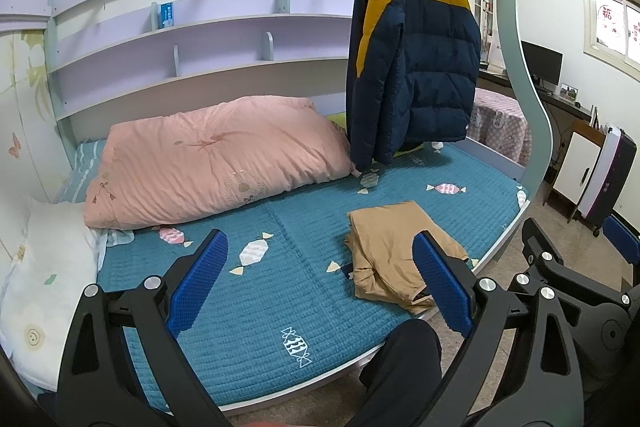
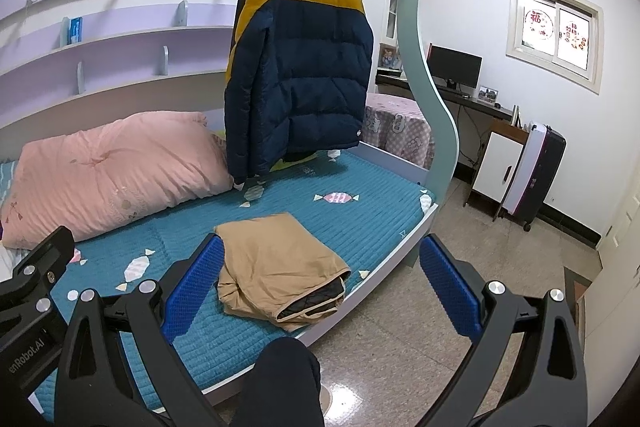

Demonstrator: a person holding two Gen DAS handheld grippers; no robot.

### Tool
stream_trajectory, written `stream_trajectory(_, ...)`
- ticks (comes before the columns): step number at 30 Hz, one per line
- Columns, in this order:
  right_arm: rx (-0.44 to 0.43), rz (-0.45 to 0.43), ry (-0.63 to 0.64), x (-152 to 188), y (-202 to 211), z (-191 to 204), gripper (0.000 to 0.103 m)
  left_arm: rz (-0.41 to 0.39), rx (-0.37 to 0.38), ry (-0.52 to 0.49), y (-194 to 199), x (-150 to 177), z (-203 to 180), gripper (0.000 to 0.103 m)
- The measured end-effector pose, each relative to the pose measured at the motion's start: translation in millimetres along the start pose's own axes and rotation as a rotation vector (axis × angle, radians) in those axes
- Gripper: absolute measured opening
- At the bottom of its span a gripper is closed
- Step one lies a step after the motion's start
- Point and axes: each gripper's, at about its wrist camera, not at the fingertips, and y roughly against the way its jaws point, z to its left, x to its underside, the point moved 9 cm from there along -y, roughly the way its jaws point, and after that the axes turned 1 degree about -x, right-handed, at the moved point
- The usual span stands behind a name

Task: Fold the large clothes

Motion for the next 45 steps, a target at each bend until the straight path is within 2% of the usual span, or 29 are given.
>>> stream_trajectory(24, -0.027, 0.016, -0.005, -2.6, -8.8, -0.9, 0.095, 0.020, 0.005, 0.004, -0.2, 0.8, 6.6, 0.094)
stream_trajectory(45, -0.015, 0.051, -0.021, 4.7, -13.3, -3.9, 0.095, 0.048, 0.003, -0.013, -6.6, 7.7, 2.6, 0.094)
